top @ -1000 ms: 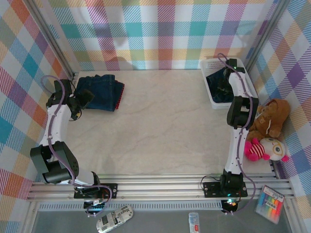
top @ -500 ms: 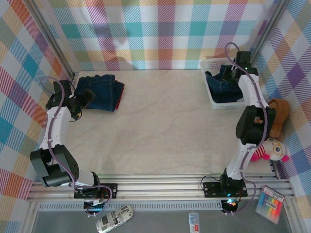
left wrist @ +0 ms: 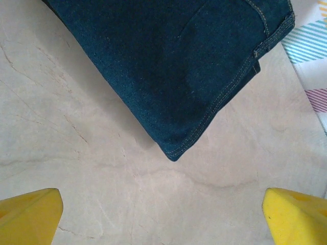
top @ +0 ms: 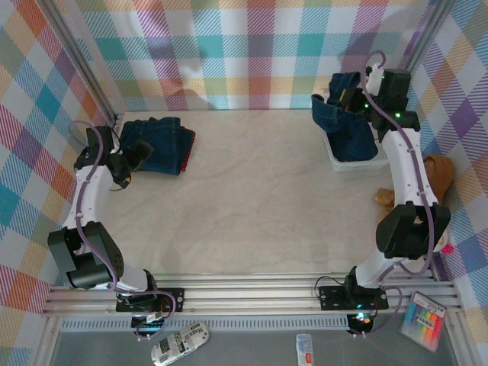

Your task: Fold and stack the skirts

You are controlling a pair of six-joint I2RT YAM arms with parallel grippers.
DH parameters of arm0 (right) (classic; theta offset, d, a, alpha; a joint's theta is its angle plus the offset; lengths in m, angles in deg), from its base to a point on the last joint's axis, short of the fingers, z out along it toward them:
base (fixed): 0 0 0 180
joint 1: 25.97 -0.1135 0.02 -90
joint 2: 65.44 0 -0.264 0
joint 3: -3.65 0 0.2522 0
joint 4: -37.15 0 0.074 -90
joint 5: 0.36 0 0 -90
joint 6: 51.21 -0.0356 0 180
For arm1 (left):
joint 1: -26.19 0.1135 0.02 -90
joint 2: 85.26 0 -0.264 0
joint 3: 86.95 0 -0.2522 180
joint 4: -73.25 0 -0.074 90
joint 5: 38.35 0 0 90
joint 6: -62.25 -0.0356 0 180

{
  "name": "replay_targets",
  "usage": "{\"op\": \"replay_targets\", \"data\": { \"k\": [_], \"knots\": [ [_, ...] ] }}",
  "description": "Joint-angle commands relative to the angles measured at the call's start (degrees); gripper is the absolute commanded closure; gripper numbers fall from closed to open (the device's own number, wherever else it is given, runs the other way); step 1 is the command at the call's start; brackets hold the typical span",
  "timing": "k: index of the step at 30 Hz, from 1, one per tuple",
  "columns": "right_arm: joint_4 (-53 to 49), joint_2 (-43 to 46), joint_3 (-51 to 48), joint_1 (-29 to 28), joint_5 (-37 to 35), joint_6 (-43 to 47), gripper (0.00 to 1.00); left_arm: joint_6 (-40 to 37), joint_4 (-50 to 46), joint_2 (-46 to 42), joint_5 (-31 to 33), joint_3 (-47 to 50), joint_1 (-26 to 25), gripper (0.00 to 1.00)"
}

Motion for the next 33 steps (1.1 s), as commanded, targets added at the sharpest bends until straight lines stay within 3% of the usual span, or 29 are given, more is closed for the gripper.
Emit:
{"op": "replay_targets", "data": {
  "k": [1,10,15,19,23,25,27,28,29,33],
  "knots": [
    [3.13,2.27,5.53,-4.58,7.97,-0.73,1.0,-0.1,0.62,1.19,-2.03,-1.56,-1.25,0.0],
    [-5.04,-5.14,22.11,-19.67,10.28,2.66,1.0,0.19,0.83,2.76,-2.16,-2.57,-3.38,0.0],
    [-8.16,-9.26,30.2,-23.43,19.17,0.56,1.0,0.16,0.44,4.1,-2.6,-3.7,-3.83,0.0],
    [-6.52,-7.31,24.17,-23.2,22.26,-1.2,1.0,-0.08,0.35,4.81,-3.5,-4.66,-4.34,0.0],
    [0.0,-1.61,2.64,-19.28,24.39,-4.94,0.98,-1.94,-1.4,6.05,-3.62,-6.45,-6.29,0.0],
    [6.35,0.93,-11.85,-14.9,25.68,-8.82,0.76,-2.93,-2.55,6.96,-3.07,-7.51,-7.82,0.0],
    [7.75,1.46,-22.32,-10.7,22.96,-9.75,0.26,-3.67,-3.54,8.32,-2.23,-9.06,-9.73,0.0],
    [7.01,1.74,-24.41,-9.68,20.73,-9.86,0.06,-3.93,-4.09,9.02,-1.99,-9.7,-10.62,0.0],
    [5.79,2.51,-26.41,-9.21,17.52,-9.3,0.01,-4.17,-4.58,9.87,-1.68,-10.48,-11.67,0.0],
    [7.82,10.08,-33.89,-9.6,8.21,-9.71,0.01,-4.1,-5.74,12.52,0.98,-12.64,-15.98,0.0]
  ]
}}
